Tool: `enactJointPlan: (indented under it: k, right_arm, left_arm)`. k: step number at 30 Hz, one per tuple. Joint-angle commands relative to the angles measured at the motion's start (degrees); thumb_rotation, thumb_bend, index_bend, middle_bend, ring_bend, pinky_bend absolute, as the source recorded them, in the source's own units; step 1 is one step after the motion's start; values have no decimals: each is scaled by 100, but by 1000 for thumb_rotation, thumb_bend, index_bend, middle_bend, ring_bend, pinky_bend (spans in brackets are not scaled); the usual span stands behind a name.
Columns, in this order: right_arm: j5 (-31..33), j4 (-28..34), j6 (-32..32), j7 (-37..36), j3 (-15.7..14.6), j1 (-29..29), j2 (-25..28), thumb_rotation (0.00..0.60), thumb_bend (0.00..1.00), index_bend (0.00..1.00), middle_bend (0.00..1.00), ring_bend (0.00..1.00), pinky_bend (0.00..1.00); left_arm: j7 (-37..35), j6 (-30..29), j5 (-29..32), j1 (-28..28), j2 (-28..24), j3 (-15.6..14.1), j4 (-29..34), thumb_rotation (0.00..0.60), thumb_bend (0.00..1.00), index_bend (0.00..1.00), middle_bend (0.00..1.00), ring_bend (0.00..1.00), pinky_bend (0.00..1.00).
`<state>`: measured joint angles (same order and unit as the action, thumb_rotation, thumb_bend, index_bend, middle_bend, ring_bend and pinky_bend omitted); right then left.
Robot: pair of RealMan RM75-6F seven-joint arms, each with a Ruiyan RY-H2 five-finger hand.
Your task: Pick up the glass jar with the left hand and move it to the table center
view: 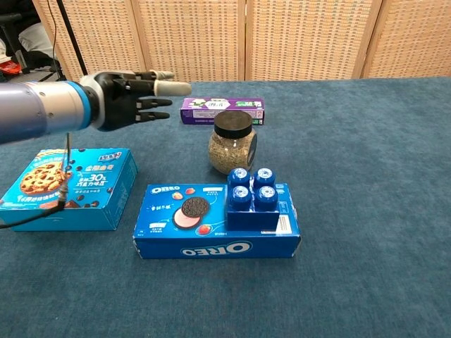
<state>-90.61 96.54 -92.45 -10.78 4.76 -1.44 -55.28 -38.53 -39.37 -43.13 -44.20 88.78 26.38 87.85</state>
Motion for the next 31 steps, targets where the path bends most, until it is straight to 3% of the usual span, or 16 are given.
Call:
enactJointPlan:
  k: [1, 9, 13, 23, 31]
  right_arm:
    - [-45, 17, -20, 31, -15, 4, -8, 600, 0, 0, 0, 0, 0]
    - [-112, 43, -57, 52, -37, 15, -15, 600, 0, 0, 0, 0, 0]
    - [-116, 47, -71, 54, -36, 19, -18, 600, 0, 0, 0, 0, 0]
    - [-185, 22, -150, 93, -36, 31, -68, 600, 0, 0, 0, 0, 0]
    - [-179, -11, -150, 75, -25, 20, -88, 600, 0, 0, 0, 0, 0]
  left_arm:
    - [445, -489, -597, 460, -742, -82, 445, 600, 1, 0, 0, 0, 0]
    - [1663, -1760, -1845, 1532, -2333, -741, 1271, 600, 0, 0, 0, 0, 0]
    - [2152, -2364, -2268, 1945, -2692, -1040, 1271, 600, 0, 0, 0, 0, 0]
    - [2677, -3980, -3135, 3128, -2805, -1840, 814, 600, 0, 0, 0, 0, 0]
    - [2813, -4665, -3343, 3666, -2507, -2108, 382, 600, 0, 0, 0, 0, 0]
